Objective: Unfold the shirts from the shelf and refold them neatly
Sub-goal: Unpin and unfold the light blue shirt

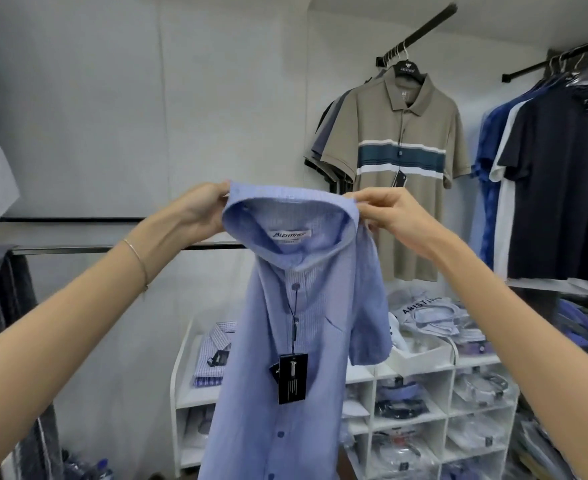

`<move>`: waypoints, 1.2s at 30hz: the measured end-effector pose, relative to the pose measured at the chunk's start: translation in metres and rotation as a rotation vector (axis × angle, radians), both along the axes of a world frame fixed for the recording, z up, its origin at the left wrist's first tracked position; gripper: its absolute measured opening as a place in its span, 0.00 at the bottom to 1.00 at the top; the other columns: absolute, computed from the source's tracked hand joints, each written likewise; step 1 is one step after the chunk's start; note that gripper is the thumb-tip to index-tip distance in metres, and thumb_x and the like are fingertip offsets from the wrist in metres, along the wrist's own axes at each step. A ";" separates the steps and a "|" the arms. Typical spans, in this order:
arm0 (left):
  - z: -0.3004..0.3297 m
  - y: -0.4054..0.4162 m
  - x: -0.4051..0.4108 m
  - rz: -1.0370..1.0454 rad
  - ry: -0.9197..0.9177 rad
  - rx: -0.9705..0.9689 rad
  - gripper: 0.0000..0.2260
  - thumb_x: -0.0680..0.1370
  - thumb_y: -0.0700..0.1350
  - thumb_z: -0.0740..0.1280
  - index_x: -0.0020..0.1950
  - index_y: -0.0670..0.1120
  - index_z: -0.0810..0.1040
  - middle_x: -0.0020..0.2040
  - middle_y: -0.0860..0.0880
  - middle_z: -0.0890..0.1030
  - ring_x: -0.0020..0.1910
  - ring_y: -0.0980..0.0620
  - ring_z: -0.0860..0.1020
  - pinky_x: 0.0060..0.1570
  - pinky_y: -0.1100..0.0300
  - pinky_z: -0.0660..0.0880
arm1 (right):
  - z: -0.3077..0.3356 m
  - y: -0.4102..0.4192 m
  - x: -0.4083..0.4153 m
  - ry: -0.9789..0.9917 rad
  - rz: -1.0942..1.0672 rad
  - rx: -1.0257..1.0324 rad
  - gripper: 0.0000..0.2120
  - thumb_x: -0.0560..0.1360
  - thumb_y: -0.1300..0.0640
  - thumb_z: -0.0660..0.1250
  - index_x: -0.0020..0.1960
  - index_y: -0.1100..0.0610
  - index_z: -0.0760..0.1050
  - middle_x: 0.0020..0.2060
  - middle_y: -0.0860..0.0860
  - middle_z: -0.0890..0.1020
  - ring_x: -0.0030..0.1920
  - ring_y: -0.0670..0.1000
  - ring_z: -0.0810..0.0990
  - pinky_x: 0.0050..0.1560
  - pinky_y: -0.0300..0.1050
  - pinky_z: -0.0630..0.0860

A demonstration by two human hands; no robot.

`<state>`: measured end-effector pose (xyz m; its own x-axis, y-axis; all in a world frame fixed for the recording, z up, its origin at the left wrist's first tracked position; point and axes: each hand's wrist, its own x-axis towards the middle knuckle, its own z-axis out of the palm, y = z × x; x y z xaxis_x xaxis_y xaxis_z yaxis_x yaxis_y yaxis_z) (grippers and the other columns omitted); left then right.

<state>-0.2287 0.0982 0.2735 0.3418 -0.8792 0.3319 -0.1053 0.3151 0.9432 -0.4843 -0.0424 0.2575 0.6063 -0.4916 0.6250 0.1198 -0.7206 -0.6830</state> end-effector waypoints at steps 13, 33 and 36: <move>-0.134 -0.044 -0.039 -0.159 0.254 0.122 0.15 0.81 0.54 0.56 0.51 0.46 0.76 0.50 0.46 0.79 0.48 0.47 0.77 0.55 0.53 0.71 | -0.049 0.021 0.021 -0.101 0.030 0.231 0.09 0.77 0.65 0.64 0.42 0.57 0.80 0.32 0.45 0.83 0.35 0.43 0.80 0.38 0.36 0.77; -0.380 0.002 -0.129 -0.783 0.550 0.963 0.21 0.65 0.60 0.76 0.45 0.43 0.84 0.44 0.46 0.83 0.43 0.51 0.81 0.46 0.57 0.79 | -0.240 -0.066 0.019 -0.242 -0.127 0.939 0.10 0.75 0.56 0.68 0.51 0.63 0.75 0.50 0.59 0.80 0.46 0.54 0.81 0.46 0.48 0.78; -0.383 -0.001 -0.114 -0.549 0.328 0.942 0.15 0.79 0.52 0.64 0.59 0.43 0.78 0.51 0.47 0.80 0.52 0.49 0.79 0.55 0.53 0.76 | -0.270 -0.052 0.028 -0.229 -0.181 0.990 0.04 0.76 0.59 0.67 0.47 0.61 0.77 0.45 0.56 0.81 0.43 0.52 0.80 0.47 0.45 0.78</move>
